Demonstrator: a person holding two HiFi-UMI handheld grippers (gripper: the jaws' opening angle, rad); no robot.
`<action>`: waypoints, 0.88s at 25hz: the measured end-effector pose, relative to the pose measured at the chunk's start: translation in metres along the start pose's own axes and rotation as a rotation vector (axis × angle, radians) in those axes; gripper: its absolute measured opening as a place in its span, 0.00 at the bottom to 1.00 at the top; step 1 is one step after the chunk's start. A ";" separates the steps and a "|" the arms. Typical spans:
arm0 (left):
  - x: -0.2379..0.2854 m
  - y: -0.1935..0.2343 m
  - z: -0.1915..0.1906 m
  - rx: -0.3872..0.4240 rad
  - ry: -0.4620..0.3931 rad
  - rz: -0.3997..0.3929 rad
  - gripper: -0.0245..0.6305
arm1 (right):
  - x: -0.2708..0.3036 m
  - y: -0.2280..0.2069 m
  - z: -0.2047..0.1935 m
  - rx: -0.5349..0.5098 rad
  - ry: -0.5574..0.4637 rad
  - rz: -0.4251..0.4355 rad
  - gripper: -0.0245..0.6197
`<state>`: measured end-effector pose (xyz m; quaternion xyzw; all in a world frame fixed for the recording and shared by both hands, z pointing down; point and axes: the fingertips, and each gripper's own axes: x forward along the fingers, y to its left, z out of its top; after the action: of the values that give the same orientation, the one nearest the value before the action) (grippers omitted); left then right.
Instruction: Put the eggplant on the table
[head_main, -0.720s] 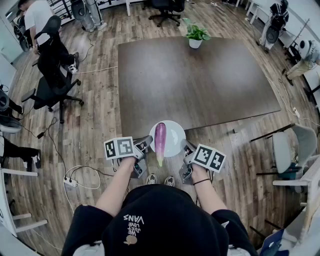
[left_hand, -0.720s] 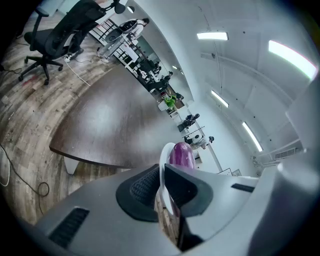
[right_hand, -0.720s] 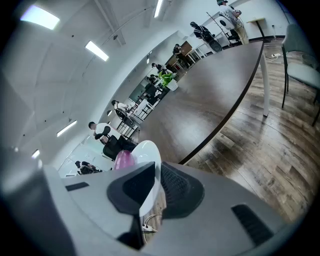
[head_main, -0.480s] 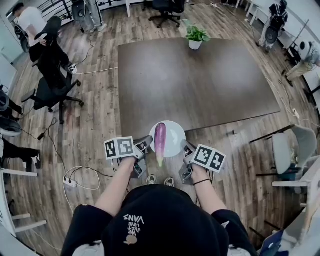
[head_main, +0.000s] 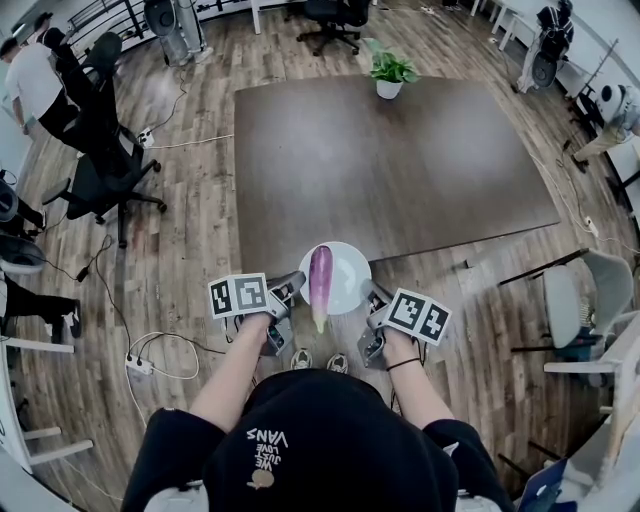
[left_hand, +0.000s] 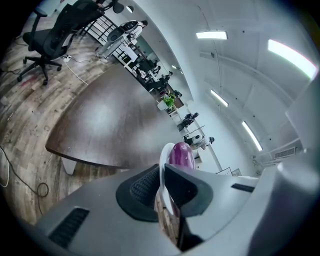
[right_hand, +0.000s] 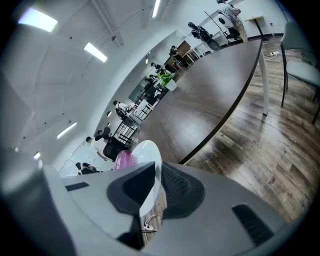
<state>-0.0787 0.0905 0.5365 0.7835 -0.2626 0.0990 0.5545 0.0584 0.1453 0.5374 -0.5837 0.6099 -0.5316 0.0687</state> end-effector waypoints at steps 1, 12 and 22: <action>0.000 0.000 0.000 -0.001 0.000 0.000 0.08 | 0.000 0.000 0.000 0.000 -0.001 0.001 0.10; 0.012 -0.006 -0.015 -0.028 -0.019 0.005 0.08 | -0.009 -0.017 0.006 0.001 0.020 0.012 0.10; 0.020 -0.005 -0.020 -0.058 -0.081 0.016 0.08 | -0.003 -0.025 0.016 -0.031 0.053 0.052 0.10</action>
<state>-0.0566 0.1041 0.5487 0.7684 -0.2940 0.0641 0.5648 0.0863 0.1451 0.5471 -0.5541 0.6346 -0.5357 0.0573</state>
